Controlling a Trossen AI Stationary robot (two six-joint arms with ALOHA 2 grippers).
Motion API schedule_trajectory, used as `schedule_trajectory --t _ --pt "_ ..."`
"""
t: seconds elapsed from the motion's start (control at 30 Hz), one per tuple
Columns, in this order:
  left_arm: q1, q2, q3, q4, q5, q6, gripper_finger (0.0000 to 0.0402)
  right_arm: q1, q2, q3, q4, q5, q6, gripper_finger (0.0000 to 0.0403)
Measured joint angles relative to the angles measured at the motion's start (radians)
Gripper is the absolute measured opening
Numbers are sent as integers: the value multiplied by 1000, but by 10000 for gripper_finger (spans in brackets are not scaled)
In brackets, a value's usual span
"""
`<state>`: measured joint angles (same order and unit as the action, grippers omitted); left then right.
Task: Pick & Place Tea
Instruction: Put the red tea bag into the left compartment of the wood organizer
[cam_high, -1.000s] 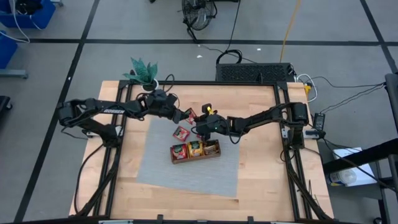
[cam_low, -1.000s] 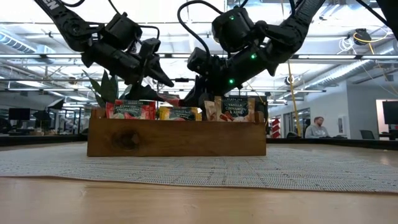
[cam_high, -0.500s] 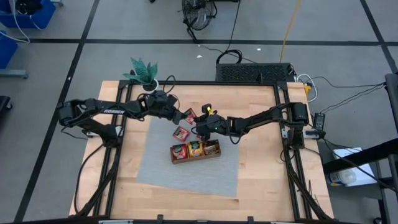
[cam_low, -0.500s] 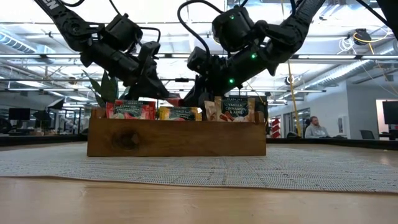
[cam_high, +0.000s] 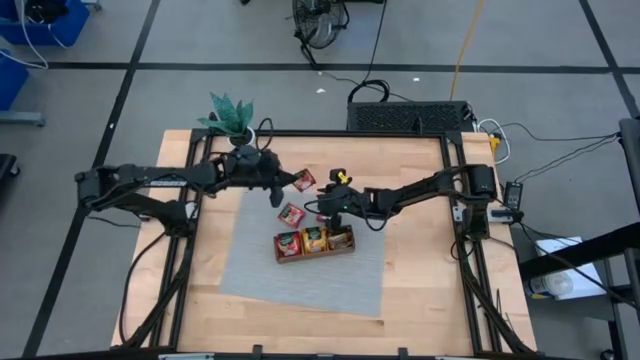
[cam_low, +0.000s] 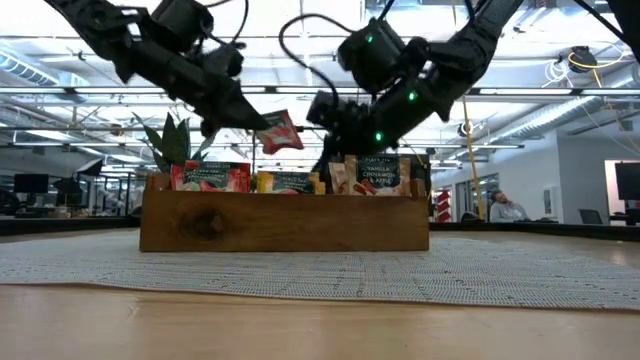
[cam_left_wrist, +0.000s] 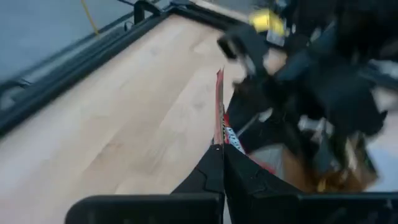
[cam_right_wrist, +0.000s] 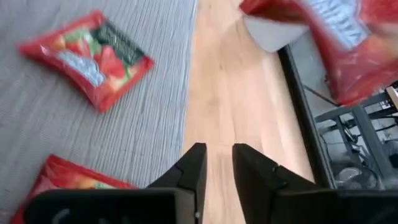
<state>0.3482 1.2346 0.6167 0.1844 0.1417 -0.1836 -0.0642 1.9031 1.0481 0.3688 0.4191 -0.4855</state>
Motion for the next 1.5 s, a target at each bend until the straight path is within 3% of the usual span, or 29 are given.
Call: schedule_trajectory --t 0.17,0.37,0.63,0.8,1.07,1.2,1.37,1.5 --pt "-103 -104 9 -199 -146 153 2 0 -34 0 -80 29 2 82" --pt "-291 -145 55 -460 -373 150 1 -58 -169 -1 -167 53 23 81" --pt "-535 -88 130 -499 -513 90 1 -156 -412 -145 -130 51 94 77" --pt "-656 -7 196 -562 -650 -40 0 -193 -546 -310 53 50 118 77" --pt "-788 202 269 -639 -718 -253 0 -205 -637 -509 373 49 116 77" --pt "-826 266 314 -659 -725 -288 0 -205 -638 -519 392 48 111 77" --pt "-861 276 406 -735 -835 -264 0 -202 -638 -519 383 48 136 77" --pt "-872 275 458 -801 -822 -288 0 -202 -638 -519 371 48 160 77"
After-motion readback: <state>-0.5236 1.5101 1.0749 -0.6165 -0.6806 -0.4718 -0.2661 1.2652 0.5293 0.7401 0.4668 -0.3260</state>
